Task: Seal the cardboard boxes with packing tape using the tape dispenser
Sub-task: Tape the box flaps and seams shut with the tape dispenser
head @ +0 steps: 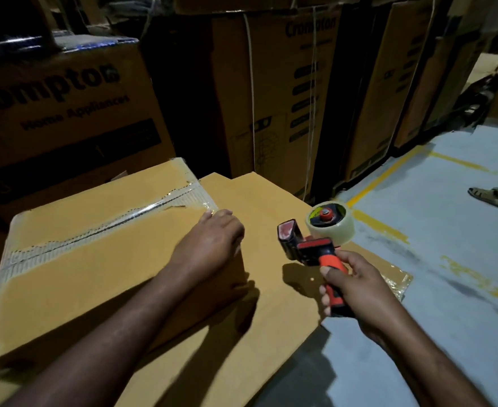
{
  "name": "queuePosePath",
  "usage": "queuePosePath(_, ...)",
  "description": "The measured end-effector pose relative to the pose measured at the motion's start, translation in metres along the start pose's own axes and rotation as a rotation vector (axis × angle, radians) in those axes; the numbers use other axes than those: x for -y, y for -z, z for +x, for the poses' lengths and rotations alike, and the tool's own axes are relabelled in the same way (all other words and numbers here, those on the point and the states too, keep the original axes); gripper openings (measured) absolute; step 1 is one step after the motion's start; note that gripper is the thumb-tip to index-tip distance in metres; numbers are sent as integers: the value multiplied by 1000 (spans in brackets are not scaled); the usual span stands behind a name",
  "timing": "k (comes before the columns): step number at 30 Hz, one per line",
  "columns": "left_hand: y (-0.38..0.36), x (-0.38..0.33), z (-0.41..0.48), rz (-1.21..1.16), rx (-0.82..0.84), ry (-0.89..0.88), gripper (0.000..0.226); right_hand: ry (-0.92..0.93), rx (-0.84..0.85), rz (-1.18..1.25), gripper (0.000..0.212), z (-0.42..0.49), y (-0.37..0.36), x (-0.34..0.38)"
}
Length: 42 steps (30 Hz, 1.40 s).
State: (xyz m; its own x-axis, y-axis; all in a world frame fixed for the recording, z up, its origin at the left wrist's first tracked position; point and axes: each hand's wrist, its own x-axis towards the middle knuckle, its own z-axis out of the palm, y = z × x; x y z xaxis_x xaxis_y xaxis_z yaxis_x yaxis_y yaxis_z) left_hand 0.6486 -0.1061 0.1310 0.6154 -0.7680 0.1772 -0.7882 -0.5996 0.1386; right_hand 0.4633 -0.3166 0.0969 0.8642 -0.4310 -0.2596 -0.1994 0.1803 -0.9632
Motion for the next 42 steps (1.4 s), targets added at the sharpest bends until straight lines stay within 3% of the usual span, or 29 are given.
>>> queuePosePath(5, 9, 24, -45, -17, 27, -11, 37, 25, 109, -43, 41, 47, -31, 0)
queuePosePath(8, 13, 32, -59, -12, 21, 19, 38, 60, 191, -74, 46, 80, -59, 0)
queuePosePath(14, 20, 20, -67, 163, 51, 197, 51, 18, 251, -71, 44, 140, -113, -12)
queuePosePath(21, 14, 1, -70, 171, 1, 395, 66, -89, 282, -212, 36, 187, -139, -53)
queuePosePath(23, 12, -4, -67, 169, 8, 439, 68, -85, 277, -395, 35, 189, -141, -63)
queuePosePath(26, 8, -9, -62, 215, -16, 506, 72, 115, 318, -1161, 35, 196, -146, -44)
queuePosePath(27, 6, -10, -61, 229, -16, 529, 73, 190, 267, -1245, 31, 192, -152, -28)
queuePosePath(28, 6, -12, -61, 224, -1, 552, 74, 288, 265, -1190, 29, 186, -159, -10)
queuePosePath(29, 6, -15, -59, 202, 7, 581, 74, 363, 313, -973, 30, 177, -168, 6)
queuePosePath(31, 4, -19, -56, 183, 12, 632, 77, 364, 444, -467, 30, 152, -191, 34)
queuePosePath(32, 4, -21, -52, 182, 22, 654, 82, 365, 479, -366, 24, 142, -202, 43)
queuePosePath(35, -1, -16, -48, 219, 67, 681, 84, 403, 360, -363, 12, 139, -223, 39)
queuePosePath(42, -13, -9, -52, 278, -22, 628, 69, 431, 251, -455, 29, 176, -258, 48)
